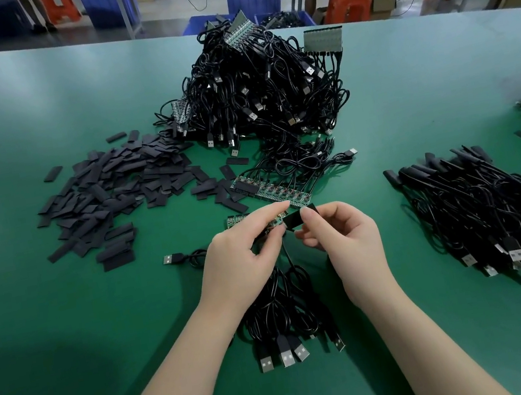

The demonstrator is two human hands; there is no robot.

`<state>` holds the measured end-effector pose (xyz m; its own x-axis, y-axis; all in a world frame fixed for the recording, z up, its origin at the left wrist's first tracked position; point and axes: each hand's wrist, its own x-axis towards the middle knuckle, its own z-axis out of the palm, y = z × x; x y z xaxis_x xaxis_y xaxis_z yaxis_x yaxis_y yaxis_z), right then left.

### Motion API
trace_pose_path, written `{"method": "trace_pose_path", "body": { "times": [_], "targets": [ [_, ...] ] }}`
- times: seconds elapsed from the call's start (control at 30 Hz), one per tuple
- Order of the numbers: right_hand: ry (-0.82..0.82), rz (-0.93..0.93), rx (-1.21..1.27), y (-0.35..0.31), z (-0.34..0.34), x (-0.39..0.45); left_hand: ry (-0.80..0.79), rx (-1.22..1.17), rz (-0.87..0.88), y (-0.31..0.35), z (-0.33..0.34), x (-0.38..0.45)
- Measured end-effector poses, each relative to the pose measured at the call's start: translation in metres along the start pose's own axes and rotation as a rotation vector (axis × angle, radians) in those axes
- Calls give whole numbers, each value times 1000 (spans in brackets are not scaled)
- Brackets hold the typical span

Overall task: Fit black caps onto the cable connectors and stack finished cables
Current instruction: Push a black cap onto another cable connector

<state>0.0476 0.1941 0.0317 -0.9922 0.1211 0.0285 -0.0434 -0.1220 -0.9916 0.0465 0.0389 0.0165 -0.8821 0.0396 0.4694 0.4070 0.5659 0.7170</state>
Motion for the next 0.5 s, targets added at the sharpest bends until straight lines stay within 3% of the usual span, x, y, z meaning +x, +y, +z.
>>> {"method": "trace_pose_path", "body": {
  "times": [0.2, 0.5],
  "targets": [
    [-13, 5, 30, 0, 0, -1, -42, 4, 48, 0, 1, 2],
    [-24, 5, 28, 0, 0, 0, -5, -65, -49, 1, 0, 0]
  ]
}}
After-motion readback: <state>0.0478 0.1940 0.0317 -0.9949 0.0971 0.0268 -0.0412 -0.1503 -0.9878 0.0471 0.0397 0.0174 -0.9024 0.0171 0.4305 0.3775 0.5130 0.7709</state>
